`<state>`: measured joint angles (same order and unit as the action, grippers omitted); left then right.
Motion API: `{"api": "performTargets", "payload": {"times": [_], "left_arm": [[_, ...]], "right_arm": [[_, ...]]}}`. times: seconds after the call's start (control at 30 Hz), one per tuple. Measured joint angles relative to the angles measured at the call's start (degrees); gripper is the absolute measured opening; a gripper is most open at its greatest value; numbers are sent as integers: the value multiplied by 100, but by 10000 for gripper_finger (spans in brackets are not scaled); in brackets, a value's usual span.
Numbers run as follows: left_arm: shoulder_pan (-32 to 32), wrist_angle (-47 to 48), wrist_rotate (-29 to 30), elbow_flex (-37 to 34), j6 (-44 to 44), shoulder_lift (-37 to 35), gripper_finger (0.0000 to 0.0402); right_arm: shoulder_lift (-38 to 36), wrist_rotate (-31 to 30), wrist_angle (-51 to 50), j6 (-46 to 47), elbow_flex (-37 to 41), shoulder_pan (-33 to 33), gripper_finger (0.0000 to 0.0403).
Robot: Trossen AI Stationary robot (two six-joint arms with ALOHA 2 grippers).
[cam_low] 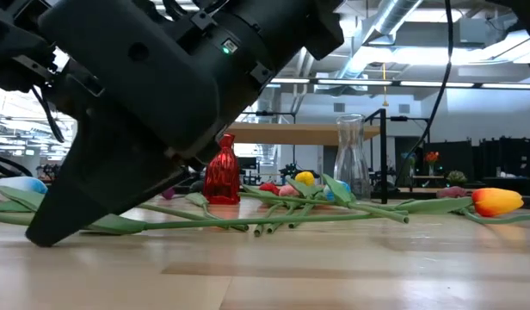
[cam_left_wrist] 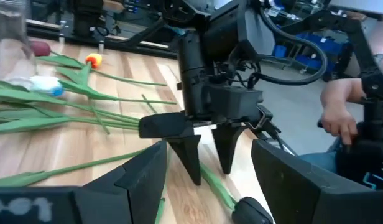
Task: Pick and place flowers into a vace then onto a shelf
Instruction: Put the bottom black flower into the transparent vase
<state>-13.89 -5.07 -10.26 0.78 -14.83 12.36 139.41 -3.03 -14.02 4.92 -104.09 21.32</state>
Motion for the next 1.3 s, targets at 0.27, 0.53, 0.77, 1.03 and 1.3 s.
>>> {"api": "performTargets", "payload": {"times": [0.27, 0.53, 0.77, 1.03, 1.3], "left_arm": [[-406, -1, 569, -2, -130, 0, 224], [-468, -1, 1089, -5, -254, 0, 224], [-468, -1, 1259, -7, -299, 0, 224], [-468, -1, 1261, -9, -301, 0, 224], [-468, -1, 1264, -11, -338, 0, 224]], "right_arm": [[2, -2, 13, 281, 0, -54, 245], [7, -30, -5, 520, 0, -90, 131], [11, -4, -3, 580, 2, -93, 19], [-100, 254, -88, 716, 31, -42, 10], [-628, 503, 26, 639, 26, 35, 4]]}}
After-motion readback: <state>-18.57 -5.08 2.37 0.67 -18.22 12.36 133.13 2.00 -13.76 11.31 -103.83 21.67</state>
